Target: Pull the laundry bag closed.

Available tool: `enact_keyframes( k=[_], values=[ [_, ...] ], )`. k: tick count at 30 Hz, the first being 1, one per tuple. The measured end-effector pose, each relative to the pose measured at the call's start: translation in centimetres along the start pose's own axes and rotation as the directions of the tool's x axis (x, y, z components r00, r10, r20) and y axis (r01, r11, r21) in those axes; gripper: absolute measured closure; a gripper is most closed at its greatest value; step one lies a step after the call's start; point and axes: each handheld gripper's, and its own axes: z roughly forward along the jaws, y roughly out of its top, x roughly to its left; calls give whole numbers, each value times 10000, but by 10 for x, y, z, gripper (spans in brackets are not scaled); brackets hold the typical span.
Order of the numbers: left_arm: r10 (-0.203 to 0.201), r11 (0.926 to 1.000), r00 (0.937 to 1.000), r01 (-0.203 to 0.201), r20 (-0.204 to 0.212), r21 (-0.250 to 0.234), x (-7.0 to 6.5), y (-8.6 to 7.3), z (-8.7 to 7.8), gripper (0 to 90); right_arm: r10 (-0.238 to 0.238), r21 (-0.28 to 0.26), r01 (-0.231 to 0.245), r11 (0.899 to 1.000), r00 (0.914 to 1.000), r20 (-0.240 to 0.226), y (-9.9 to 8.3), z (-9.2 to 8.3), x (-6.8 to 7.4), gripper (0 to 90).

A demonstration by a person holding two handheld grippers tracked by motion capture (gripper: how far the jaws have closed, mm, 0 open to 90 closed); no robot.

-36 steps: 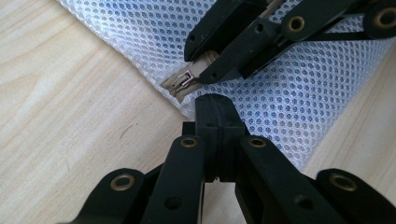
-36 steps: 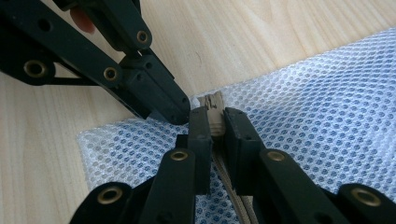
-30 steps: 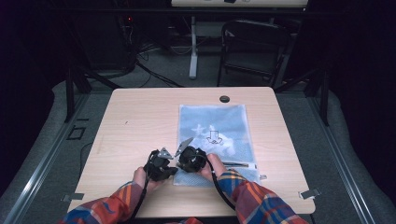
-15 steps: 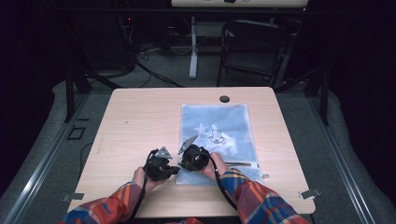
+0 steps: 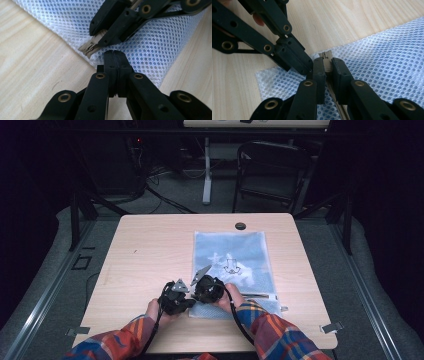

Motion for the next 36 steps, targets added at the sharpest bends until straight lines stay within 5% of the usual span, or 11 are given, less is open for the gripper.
enact_keyframes(
  k=[16,28,36],
  values=[
    [-164,9999,9997,164,-196,-24,-3,0,0,899,-193,172,191,9997,9998,96,-8,-7,-1,824],
    [-405,9992,9991,405,116,6,2,1,-2,890,-106,305,104,9995,9999,63,-9,-9,-2,822],
    [-1035,9917,9942,1010,-283,-801,17,3,-10,856,7,217,-8,9998,10000,14,-8,-7,-2,822]
  ],
)
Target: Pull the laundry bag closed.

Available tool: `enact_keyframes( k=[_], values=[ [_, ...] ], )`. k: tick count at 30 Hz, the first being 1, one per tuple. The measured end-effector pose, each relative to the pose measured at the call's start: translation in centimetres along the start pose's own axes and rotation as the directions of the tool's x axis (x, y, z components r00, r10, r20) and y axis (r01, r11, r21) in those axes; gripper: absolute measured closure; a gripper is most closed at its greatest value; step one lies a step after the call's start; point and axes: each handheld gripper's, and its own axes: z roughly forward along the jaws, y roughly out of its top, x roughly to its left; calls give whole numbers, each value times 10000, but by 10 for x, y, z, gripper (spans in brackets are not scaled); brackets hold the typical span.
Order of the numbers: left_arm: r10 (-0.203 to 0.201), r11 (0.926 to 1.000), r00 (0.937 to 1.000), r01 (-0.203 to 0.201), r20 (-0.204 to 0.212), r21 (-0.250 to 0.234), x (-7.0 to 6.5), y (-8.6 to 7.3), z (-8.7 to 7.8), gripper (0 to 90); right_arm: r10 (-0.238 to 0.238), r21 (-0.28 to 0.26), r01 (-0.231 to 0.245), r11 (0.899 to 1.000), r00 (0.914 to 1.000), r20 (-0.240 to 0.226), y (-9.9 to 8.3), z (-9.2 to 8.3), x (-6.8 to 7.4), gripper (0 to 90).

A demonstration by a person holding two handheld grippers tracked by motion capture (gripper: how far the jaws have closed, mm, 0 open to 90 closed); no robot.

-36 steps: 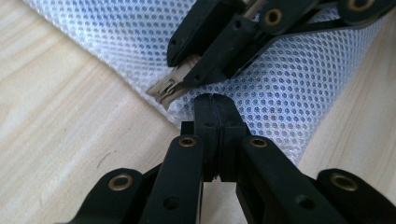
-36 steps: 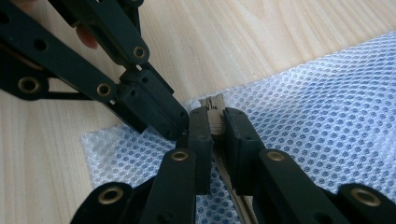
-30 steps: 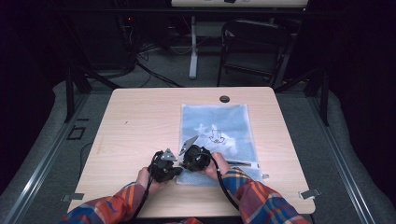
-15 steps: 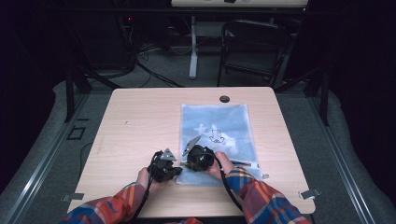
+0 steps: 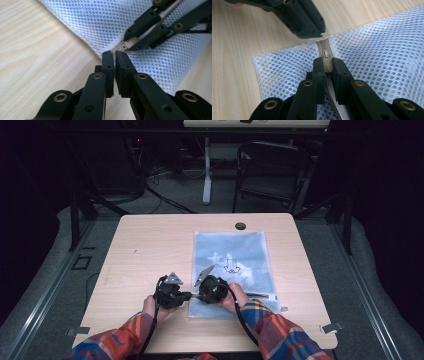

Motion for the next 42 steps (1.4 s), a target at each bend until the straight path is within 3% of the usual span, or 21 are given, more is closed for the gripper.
enact_keyframes(
  k=[5,8,13,22,42],
  values=[
    [-50,9998,10000,51,48,-217,-1,4,6,845,-72,11,72,10000,10000,30,1,0,0,822],
    [-67,10000,10000,67,34,48,0,5,11,899,-105,19,105,9999,9999,65,1,1,1,822],
    [-253,9993,9995,249,166,283,-2,5,17,900,-123,234,120,9997,9998,148,1,2,2,821],
    [88,9984,9997,-76,-220,555,-8,8,19,900,-219,443,206,9988,9993,291,3,2,4,822],
    [167,9984,9997,-158,-160,550,-6,8,18,900,-58,892,41,9960,9998,192,-4,-10,-4,821]
  ],
)
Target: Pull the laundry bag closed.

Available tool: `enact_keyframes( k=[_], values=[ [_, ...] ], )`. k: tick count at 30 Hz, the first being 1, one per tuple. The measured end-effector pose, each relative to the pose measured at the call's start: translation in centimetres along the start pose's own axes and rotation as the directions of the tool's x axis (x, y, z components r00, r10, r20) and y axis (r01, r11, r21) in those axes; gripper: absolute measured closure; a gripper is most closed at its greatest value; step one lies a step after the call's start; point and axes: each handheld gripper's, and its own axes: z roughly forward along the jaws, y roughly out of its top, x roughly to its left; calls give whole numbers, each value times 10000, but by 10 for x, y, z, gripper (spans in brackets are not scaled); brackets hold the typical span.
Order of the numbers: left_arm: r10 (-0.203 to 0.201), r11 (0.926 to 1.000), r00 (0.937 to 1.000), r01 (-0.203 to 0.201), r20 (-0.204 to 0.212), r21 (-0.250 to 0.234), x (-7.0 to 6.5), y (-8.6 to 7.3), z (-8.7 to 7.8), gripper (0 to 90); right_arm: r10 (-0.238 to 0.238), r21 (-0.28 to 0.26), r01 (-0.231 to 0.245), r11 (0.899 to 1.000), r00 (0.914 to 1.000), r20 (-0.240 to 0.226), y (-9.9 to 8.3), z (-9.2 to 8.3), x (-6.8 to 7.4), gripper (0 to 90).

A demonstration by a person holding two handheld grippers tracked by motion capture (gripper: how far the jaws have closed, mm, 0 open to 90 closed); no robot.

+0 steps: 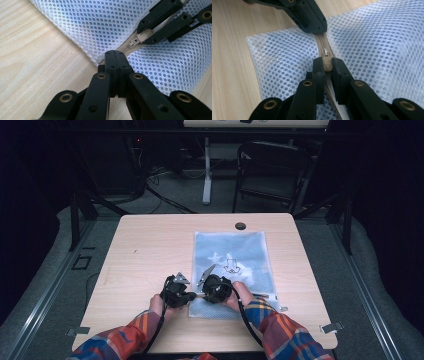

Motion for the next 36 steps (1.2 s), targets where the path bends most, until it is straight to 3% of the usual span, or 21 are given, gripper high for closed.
enact_keyframes(
  k=[36],
  values=[
    [70,10000,10000,-70,-55,-7,-1,-1,0,900,-1,214,-1,9998,10000,81,-12,-10,-4,817]
  ],
)
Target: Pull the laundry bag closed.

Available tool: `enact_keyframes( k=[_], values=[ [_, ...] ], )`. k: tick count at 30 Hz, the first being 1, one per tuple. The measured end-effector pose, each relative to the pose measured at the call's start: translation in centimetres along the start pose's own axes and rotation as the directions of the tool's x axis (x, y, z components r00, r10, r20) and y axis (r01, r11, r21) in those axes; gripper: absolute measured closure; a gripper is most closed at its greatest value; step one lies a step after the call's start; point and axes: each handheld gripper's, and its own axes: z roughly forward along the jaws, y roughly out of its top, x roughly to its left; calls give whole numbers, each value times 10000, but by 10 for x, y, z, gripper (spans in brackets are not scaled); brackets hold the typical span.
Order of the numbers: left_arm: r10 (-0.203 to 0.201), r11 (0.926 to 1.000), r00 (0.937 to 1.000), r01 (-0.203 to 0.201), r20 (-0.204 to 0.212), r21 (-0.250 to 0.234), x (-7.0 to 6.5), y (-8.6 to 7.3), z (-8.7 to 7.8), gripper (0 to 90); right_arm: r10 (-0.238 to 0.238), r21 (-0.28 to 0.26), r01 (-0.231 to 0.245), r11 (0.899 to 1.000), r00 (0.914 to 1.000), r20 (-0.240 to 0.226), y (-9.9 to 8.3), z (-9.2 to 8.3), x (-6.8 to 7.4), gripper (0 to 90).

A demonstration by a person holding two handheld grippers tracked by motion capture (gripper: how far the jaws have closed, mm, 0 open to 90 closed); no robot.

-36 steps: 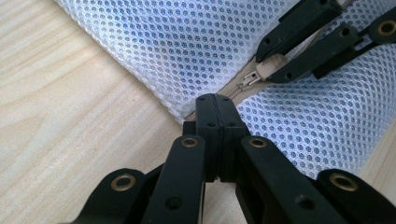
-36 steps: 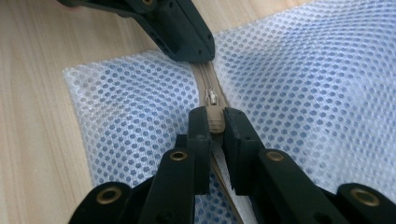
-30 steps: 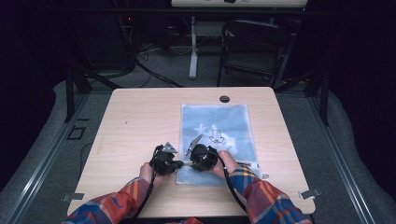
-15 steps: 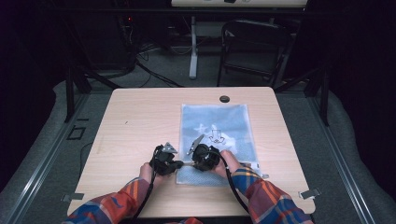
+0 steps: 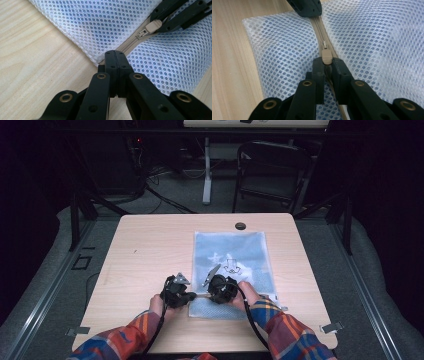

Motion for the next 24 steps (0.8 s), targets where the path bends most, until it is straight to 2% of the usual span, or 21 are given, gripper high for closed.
enact_keyframes(
  k=[1,2,6,10,12,14,17,18,19,20,21,24],
  values=[
    [3,10000,10000,-3,-22,7,0,0,0,900,22,41,-22,10000,10000,21,-2,-1,-1,818],
    [3,10000,10000,-3,-22,7,0,0,0,900,67,82,-67,9999,9999,94,-3,-2,-1,896],
    [-9,10000,10000,9,-12,-4,1,0,0,900,295,-117,-294,9995,9995,71,-8,-8,-7,897],
    [-29,10000,10000,29,-2,0,1,0,0,900,224,-168,-222,9996,9997,108,-11,-11,-7,875],
    [-45,10000,10000,45,-5,-2,1,0,0,900,260,-357,-256,9990,9996,101,-11,-12,-8,831],
    [-45,10000,10000,45,9,-3,1,0,0,900,107,-799,-100,9968,9999,84,-8,-15,-7,774],
    [-75,10000,10000,75,60,-11,1,0,0,900,-69,-903,77,9959,9999,90,-3,-14,-4,764],
    [-101,9999,9999,101,88,-24,1,0,0,900,-148,-1055,154,9943,9999,69,0,-11,-2,756],
    [-105,9999,9999,105,92,-25,1,0,0,900,-382,-949,393,9947,9992,126,8,-5,4,738],
    [-113,9999,9999,113,103,-35,2,0,0,900,-382,-949,393,9947,9992,126,8,-5,4,738],
    [-120,9999,9998,120,126,-34,2,0,0,900,-578,-787,594,9951,9981,217,15,4,9,711],
    [-142,9999,9998,142,137,-53,2,-1,0,900,-814,-620,832,9946,9962,303,24,16,16,694]
  ],
)
